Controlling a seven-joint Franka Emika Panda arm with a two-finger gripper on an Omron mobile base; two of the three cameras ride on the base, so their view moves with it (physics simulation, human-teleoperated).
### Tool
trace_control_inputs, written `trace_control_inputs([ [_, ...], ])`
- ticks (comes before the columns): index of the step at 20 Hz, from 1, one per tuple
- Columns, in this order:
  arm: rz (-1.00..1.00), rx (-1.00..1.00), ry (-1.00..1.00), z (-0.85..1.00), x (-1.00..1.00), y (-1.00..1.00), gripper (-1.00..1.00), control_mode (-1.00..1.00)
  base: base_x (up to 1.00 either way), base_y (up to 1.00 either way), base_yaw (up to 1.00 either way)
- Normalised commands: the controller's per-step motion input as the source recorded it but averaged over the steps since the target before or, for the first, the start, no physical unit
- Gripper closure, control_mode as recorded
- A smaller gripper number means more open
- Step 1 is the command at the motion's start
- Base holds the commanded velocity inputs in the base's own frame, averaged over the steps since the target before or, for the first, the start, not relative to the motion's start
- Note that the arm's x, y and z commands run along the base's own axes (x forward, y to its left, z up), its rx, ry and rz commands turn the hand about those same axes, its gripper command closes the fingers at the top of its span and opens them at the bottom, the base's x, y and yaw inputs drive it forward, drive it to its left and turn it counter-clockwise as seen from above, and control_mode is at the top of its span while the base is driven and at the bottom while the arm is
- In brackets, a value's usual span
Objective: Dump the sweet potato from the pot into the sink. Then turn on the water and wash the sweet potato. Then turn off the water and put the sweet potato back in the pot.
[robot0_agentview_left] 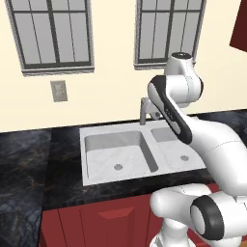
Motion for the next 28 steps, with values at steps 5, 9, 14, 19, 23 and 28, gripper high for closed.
trace_control_inputs([
  [5,-0.05,0.06,-0.06,0.00,-0.07,-0.24,-1.00,-1.00,0.00,0.00,0.00],
  [9,-0.07,0.12,-0.16,0.00,-0.06,-0.53,-1.00,-1.00,0.00,0.00,0.00],
  [14,-0.19,0.09,-0.13,-0.02,-0.15,-0.72,-1.00,-1.00,0.00,0.00,0.00],
  [19,-0.37,0.13,-0.01,-0.12,-0.22,-0.89,-1.00,-1.00,0.00,0.00,0.00],
  [23,-0.37,0.12,0.00,-0.19,-0.14,-0.83,-1.00,-1.00,0.00,0.00,0.00],
  [28,-0.29,0.14,0.00,-0.19,0.00,-0.81,-1.00,-1.00,0.00,0.00,0.00],
])
